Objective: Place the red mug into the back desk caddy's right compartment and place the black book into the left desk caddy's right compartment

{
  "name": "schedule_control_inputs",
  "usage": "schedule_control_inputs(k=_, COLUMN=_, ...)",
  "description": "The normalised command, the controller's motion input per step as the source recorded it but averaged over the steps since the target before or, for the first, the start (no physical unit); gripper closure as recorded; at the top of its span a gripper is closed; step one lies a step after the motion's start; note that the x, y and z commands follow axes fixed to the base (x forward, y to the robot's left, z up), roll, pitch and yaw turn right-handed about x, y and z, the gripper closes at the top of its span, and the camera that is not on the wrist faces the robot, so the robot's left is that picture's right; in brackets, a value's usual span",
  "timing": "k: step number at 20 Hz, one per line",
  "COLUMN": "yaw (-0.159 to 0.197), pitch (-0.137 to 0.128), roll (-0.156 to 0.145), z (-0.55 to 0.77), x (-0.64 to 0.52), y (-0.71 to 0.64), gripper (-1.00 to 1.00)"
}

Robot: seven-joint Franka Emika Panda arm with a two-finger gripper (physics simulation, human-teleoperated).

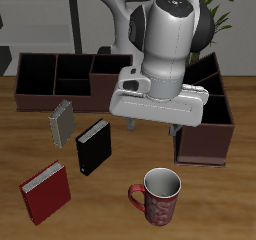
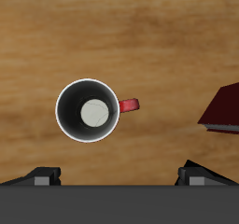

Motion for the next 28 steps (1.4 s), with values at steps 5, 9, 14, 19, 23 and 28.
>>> schedule_control_inputs(k=5, yaw=-0.024, pitch=-0.007, roll=0.024, z=-0.33, x=0.04, y=0.00, gripper=-1.00)
schedule_control_inputs(k=9, yaw=-0.010, pitch=0.015, roll=0.033, z=-0.44, x=0.07, y=0.01, gripper=-1.00)
schedule_control_inputs(k=14, yaw=-0.054, pitch=0.004, roll=-0.011, z=-0.34, x=0.13, y=-0.24, gripper=-1.00)
schedule_control_inputs(k=19, yaw=-0.028, pitch=0.005, roll=-0.020, z=-0.28, x=0.11, y=-0.19, gripper=-1.00)
schedule_control_inputs(k=23, yaw=-0.004, pitch=0.020, roll=0.013, z=-0.31, x=0.00, y=0.08, gripper=-1.00)
schedule_control_inputs(k=28, yaw=-0.038, pitch=0.029, roll=0.019, z=-0.29, x=-0.02, y=0.12, gripper=-1.00)
